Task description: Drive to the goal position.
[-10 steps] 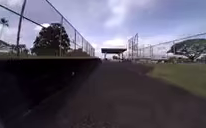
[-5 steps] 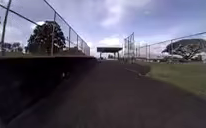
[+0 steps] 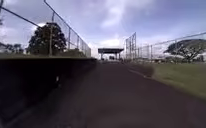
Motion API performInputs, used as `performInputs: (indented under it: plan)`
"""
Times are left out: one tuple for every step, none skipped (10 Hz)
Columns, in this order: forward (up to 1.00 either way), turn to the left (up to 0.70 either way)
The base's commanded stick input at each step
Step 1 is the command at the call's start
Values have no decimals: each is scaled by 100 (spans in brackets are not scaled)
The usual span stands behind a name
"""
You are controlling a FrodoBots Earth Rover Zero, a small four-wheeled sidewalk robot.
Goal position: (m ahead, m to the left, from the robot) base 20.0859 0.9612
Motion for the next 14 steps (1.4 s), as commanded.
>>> performInputs:
  plan:
    - [85,0]
    - [85,0]
    - [85,0]
    - [85,0]
    - [85,-1]
    - [85,-7]
    - [85,-32]
    - [85,-34]
    - [85,-17]
    - [85,-3]
    - [85,0]
    - [85,0]
    - [85,0]
    - [85,0]
